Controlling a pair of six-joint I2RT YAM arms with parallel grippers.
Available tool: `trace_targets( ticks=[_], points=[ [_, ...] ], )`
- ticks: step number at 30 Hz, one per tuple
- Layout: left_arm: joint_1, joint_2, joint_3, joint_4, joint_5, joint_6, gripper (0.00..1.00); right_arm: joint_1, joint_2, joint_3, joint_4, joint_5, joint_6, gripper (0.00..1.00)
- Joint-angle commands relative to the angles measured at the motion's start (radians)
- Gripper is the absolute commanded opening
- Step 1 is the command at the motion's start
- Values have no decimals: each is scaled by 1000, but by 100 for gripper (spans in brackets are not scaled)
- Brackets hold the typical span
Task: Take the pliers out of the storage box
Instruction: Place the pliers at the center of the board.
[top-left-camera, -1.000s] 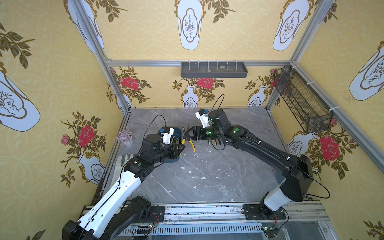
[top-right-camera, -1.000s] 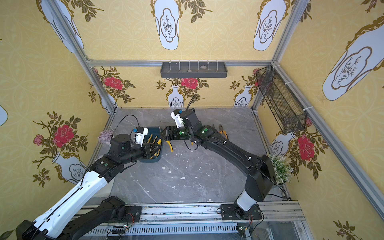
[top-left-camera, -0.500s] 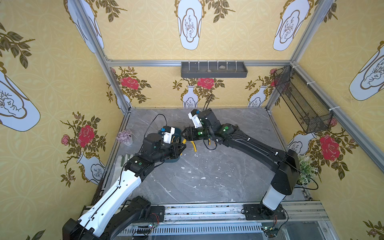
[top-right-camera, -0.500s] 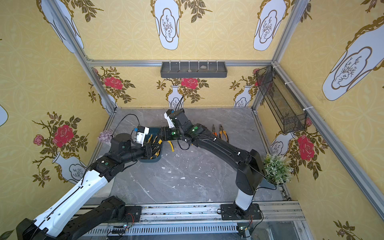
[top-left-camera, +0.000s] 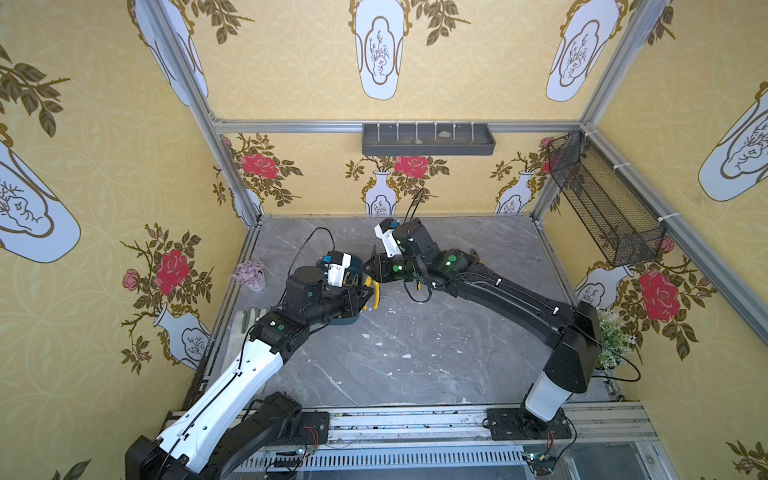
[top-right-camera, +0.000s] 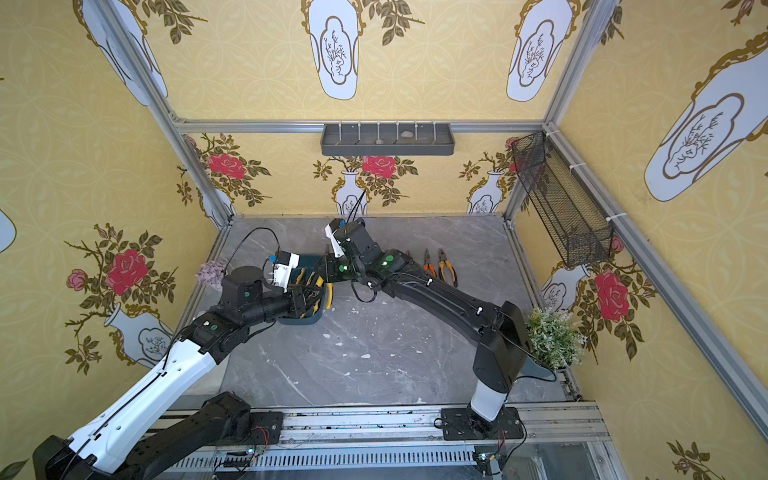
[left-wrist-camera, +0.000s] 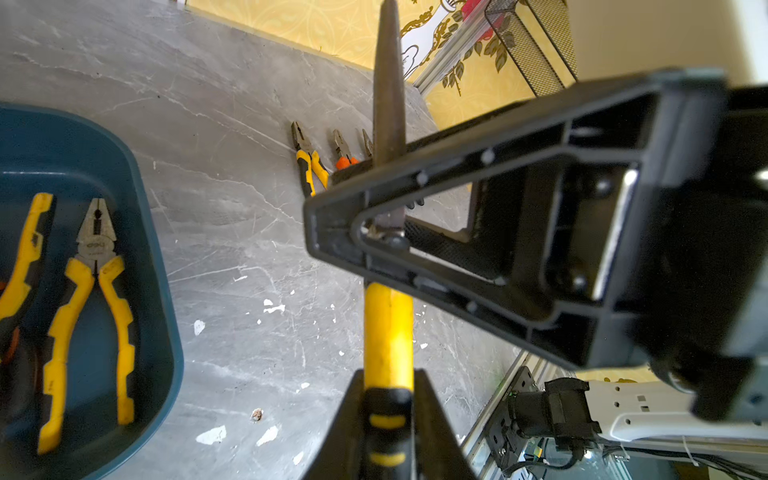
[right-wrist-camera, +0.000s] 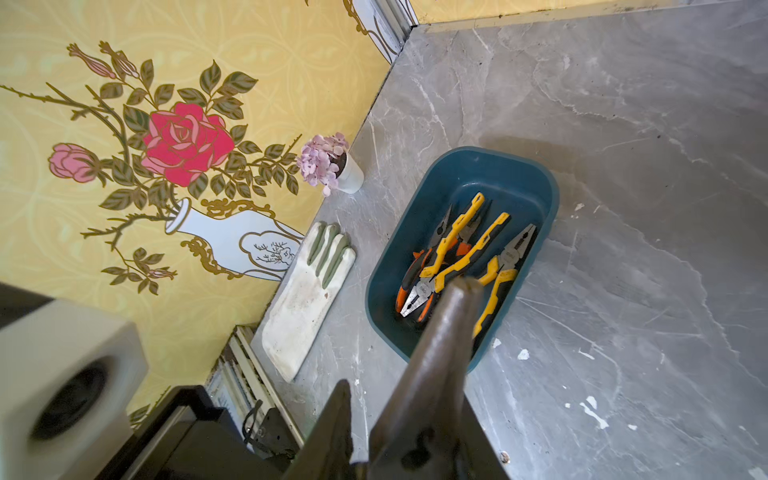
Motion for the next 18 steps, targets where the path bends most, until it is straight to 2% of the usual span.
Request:
trace_targets(
  ticks=[1, 3, 5, 8, 10, 14, 18],
  points=[
    [-3, 0, -7, 39, 23, -2, 53, 1, -9, 4, 1, 50, -8, 0],
    [-4, -8, -4, 21, 17, 1, 70, -1, -5, 20, -21, 81, -20, 0],
    [-4, -19, 2, -10, 12, 13, 72, -9, 1, 42, -62, 126, -32, 0],
    [-4, -58, 7, -50, 17, 22, 65, -43, 29, 91, -141, 183, -51, 0],
    [-4, -85, 0, -69, 17, 20, 65, -82, 81, 151, -217, 195, -63, 0],
    [-4, -127, -36, -87, -8, 17, 65, -164, 285, 351, -410, 190, -119, 0],
    [-4, -118, -78, -65, -9, 14, 64, -207, 483, 532, -517, 247, -179, 0]
  ],
)
